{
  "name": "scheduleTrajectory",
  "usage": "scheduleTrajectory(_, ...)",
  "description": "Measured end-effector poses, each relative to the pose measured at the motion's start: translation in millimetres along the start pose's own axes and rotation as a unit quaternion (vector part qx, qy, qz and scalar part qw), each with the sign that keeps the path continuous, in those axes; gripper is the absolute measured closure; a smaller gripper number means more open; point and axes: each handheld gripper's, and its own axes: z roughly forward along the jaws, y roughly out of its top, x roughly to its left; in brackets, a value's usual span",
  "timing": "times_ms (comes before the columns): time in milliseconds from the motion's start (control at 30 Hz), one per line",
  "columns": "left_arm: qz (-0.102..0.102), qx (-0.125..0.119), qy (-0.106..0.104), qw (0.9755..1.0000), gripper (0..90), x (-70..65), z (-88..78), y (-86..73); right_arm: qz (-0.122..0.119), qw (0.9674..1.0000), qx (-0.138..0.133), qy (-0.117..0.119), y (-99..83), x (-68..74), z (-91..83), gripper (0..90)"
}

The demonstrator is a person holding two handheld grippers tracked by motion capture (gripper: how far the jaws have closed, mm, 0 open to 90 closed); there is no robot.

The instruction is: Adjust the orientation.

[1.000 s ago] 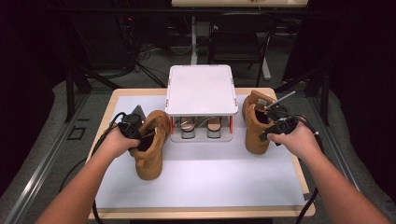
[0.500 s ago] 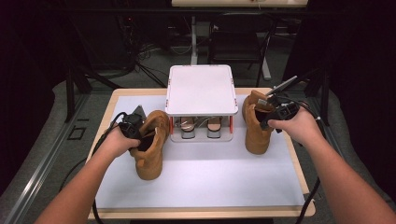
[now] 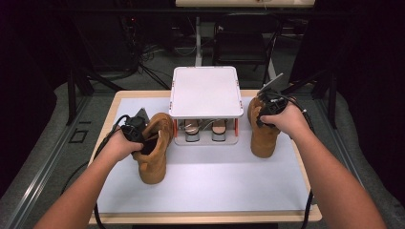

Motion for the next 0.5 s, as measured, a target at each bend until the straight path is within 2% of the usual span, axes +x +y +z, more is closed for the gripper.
scheduleTrajectory(100,-0.001,-0.001,0.0,1.0,79.1,-0.1,0.0,-0.2,0.006,1.0,0.005,0.003,2.5,-0.3,8.7,58.7)
scheduleTrajectory(133,-0.001,0.0,0.002,1.0,79.1,-0.6,0.0,-0.2,0.014,0.9999,0.002,0.006,2.4,1.1,11.7,60.2)
scheduleTrajectory(167,-0.001,0.0,0.003,1.0,79.1,-0.9,0.1,-0.1,0.009,0.9999,0.012,0.008,3.1,0.6,13.0,61.3)
scheduleTrajectory(300,-0.001,0.002,0.004,1.0,79.1,-1.2,0.0,0.2,0.011,0.9996,0.024,0.01,2.9,1.4,20.4,65.4)
scheduleTrajectory(400,-0.002,0.002,0.004,1.0,79.2,-1.5,-0.1,0.1,0.011,0.9995,0.028,0.009,3.2,3.7,24.0,72.0)
scheduleTrajectory(500,-0.001,0.003,0.005,1.0,79.1,-1.4,-0.1,0.4,-0.001,0.9993,0.038,0.004,4.5,5.3,22.1,75.3)
